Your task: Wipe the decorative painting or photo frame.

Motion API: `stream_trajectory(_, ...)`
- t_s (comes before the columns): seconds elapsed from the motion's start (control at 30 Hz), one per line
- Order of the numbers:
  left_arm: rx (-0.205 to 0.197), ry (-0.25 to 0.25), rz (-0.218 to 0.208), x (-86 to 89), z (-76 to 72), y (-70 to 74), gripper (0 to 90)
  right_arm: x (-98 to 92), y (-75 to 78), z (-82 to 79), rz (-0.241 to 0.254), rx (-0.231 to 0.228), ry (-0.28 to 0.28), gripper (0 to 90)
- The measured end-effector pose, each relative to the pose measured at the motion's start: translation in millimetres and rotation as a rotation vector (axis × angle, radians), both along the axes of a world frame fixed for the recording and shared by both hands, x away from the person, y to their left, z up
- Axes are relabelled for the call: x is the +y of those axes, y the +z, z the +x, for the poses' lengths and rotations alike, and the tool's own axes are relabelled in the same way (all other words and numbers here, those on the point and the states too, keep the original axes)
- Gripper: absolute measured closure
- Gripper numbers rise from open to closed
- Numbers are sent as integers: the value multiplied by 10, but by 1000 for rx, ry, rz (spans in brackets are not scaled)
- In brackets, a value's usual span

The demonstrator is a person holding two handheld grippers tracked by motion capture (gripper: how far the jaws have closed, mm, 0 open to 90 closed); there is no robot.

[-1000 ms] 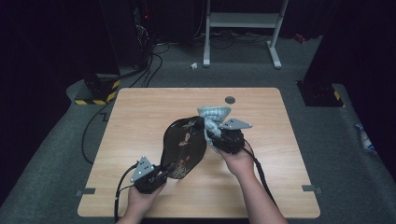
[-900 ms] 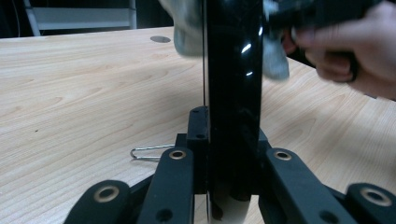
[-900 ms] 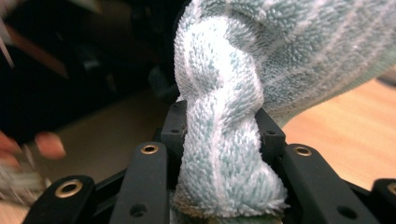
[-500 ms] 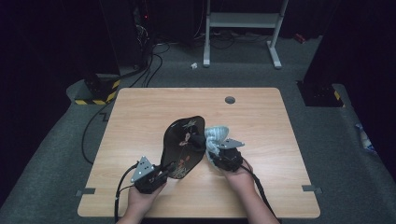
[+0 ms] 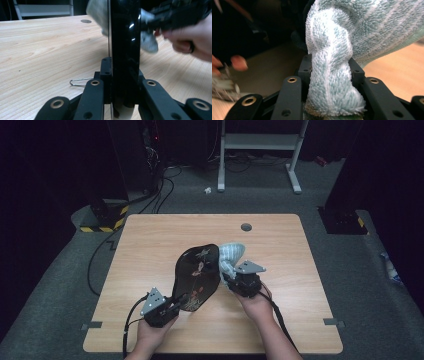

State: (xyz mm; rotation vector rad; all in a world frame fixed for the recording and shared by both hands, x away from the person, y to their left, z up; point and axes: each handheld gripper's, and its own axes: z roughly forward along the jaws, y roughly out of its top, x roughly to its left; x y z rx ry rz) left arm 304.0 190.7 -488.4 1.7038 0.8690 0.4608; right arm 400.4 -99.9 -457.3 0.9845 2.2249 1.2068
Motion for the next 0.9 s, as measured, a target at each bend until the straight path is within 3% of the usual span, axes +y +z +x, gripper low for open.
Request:
stream_trajectory(0.03,0,-1,1,0,0,0,790,27,127,13,-1,-29,4,648)
stream_trajectory(0.07,0,-1,1,1,0,1,790,27,127,13,-1,-29,4,648)
stream_trajectory(0.13,0,-3,2,2,1,1,790,64,293,28,2,-65,6,648)
stream_trajectory(0.43,-3,-4,6,4,2,1,789,143,666,4,27,-145,24,648)
stream_trajectory(0.67,-4,-4,9,0,0,3,787,244,841,-73,49,-175,59,648)
stream_trajectory(0.9,-9,0,20,-6,-4,9,786,455,1082,-247,107,-200,146,647)
